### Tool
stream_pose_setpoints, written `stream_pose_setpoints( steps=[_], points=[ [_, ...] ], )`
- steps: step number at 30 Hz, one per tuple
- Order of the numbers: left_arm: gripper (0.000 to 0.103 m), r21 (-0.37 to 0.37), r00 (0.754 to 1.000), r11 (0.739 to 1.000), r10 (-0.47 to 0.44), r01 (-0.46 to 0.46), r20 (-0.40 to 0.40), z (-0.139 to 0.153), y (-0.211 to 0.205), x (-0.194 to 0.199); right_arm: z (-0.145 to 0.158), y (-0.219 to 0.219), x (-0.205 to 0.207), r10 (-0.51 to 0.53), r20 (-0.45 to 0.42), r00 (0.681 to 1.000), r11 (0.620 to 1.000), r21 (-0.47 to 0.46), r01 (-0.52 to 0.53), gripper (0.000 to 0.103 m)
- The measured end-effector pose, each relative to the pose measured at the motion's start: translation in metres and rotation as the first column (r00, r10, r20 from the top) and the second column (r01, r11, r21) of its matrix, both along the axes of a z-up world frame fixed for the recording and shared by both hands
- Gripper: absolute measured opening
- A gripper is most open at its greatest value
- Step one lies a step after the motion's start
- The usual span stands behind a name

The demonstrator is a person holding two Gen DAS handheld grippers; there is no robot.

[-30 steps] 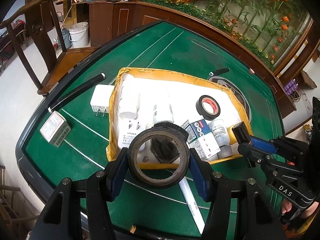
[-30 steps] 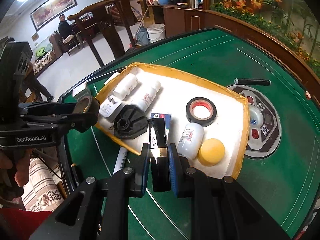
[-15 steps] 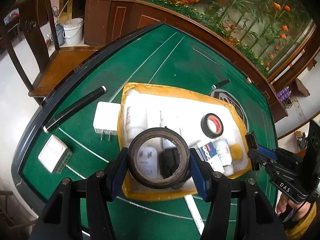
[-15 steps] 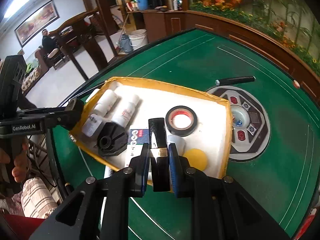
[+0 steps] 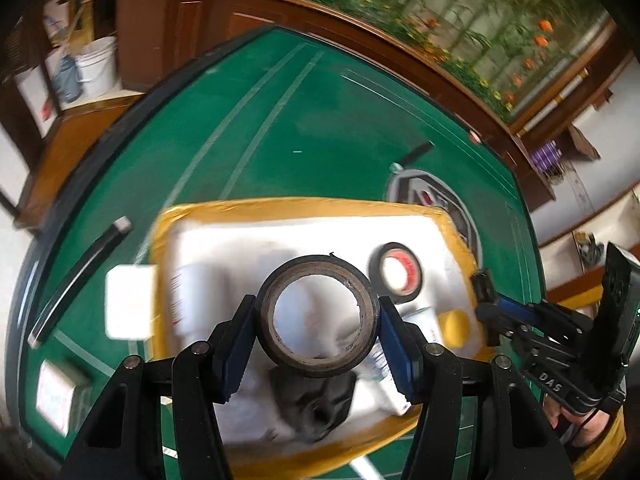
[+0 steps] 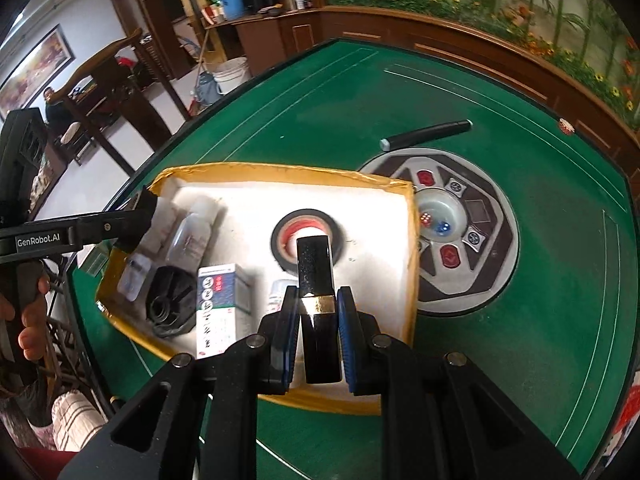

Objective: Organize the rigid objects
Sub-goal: 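Open the left tool over the tray to drop the tape roll while the right tool releases the black tube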

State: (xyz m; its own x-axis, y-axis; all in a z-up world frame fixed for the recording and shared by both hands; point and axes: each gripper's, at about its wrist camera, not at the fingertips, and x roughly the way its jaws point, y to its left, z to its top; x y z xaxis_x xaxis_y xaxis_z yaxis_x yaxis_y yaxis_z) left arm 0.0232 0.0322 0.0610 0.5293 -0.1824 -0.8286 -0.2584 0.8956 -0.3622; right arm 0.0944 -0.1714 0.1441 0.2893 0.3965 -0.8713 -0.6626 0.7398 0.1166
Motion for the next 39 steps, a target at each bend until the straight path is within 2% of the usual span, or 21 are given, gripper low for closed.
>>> stream_pose_setpoints(
  steps=[9,18,22,27,30,34,38,39],
  points=[
    [0.062,0.030,0.995,0.996,-0.086,0.088,-0.059,-0.023,-0.024,0.050,-0.020,0.011,0.029,-0.051,-0.026,0.998,0.998,-0.050,0.050,0.017],
    [0.062,0.089,0.986,0.987,-0.121,0.131,-0.113,-0.046,-0.029,0.059,-0.043,0.027,0.053,-0.079,-0.002,0.997,0.989,-0.126,0.078,0.017],
    [0.062,0.133,0.984,0.980,-0.131,0.146,-0.118,-0.048,-0.034,0.059,-0.049,0.033,0.056,-0.078,-0.012,0.997,0.988,-0.136,0.075,0.017],
    [0.062,0.167,0.986,0.977,-0.110,0.131,-0.128,-0.049,-0.032,0.054,-0.055,0.041,0.051,-0.058,-0.020,0.998,0.987,-0.152,0.054,0.017],
    [0.071,0.144,0.989,0.983,-0.096,0.112,-0.115,-0.048,-0.027,0.050,-0.057,0.040,0.050,-0.053,-0.019,0.998,0.986,-0.160,0.049,0.017],
    [0.073,0.110,0.994,0.991,-0.067,0.077,-0.092,-0.041,-0.021,0.042,-0.057,0.039,0.052,-0.048,-0.016,0.999,0.985,-0.164,0.045,0.018],
    [0.077,0.122,0.997,0.991,-0.036,0.044,-0.069,-0.029,-0.020,0.033,-0.053,0.038,0.052,-0.049,-0.007,0.999,0.985,-0.164,0.047,0.020],
    [0.078,0.121,0.998,0.992,-0.026,0.033,-0.061,-0.025,-0.019,0.030,-0.051,0.038,0.052,-0.052,-0.005,0.999,0.985,-0.162,0.050,0.023]
  ],
)
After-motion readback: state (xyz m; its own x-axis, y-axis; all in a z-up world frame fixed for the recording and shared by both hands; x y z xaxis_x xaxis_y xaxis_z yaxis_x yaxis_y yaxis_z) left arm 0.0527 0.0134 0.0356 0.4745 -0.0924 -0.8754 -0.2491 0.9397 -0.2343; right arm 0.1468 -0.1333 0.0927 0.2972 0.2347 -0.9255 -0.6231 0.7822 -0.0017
